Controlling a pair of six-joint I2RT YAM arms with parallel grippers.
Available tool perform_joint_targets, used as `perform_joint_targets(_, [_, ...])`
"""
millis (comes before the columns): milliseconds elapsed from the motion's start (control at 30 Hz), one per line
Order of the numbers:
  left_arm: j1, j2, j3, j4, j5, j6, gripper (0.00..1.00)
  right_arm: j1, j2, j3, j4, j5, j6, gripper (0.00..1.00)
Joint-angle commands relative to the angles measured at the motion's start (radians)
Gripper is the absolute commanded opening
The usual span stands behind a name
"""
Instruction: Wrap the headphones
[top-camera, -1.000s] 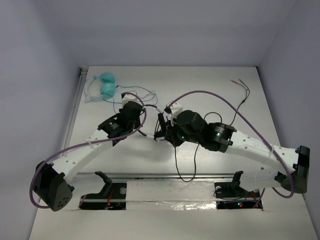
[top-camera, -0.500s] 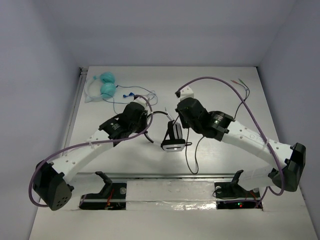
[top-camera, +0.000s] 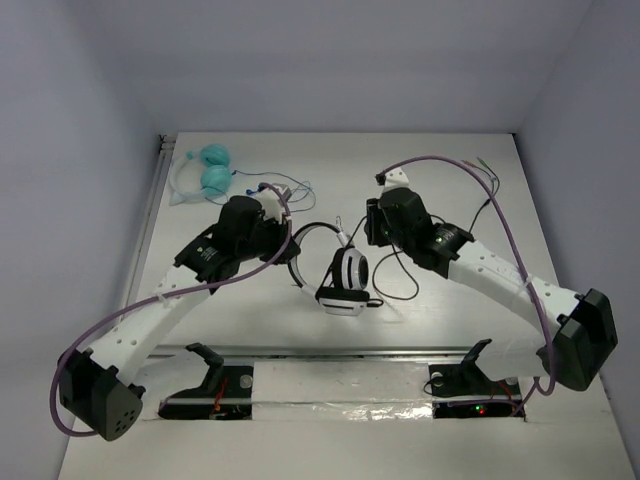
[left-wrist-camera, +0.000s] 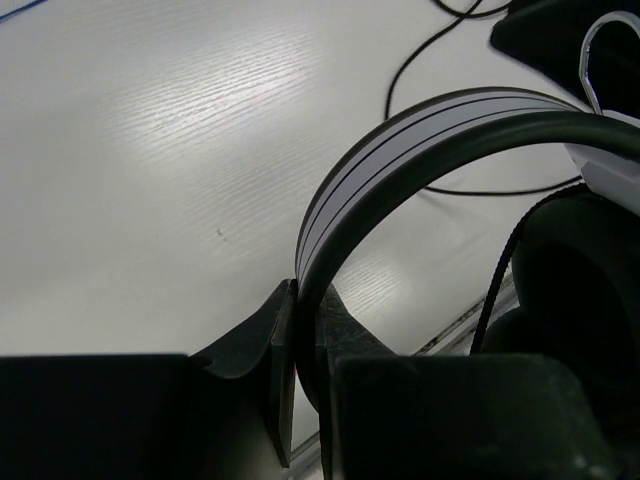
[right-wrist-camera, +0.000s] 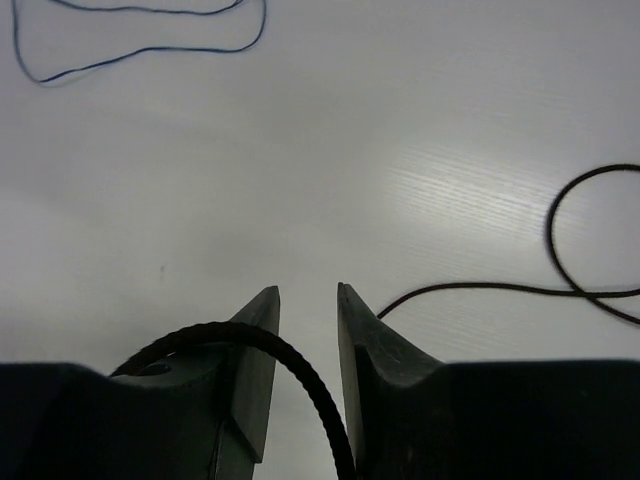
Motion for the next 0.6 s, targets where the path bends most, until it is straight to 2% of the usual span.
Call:
perform_joint_targets(0, [0.062,-0.069,0.086,0.113,0.238,-0.035,0.00,-0.041,-0.043,-0.095,0.214,-0.202,0.048,0.36])
perform_joint_targets(233, [0.156,-0.077,0.136,0.241,0.406,-0.146,0.00,-0.050,-0.005,-0.342,0.706,-0.485,0.172,0.36])
perform_joint_targets(367, [0.179,-0.066,0.142,0.349,0.491,-0.248,0.00,-0.050,0.075,-0.379,0.831,-0.502,0.207,0.38])
perform_joint_targets(567, [0.211,-0.057,0.168,0.466,0.459,-0.351,0.00,-0.050,0.142,-0.421,1.007,-0.566,0.247,0.41])
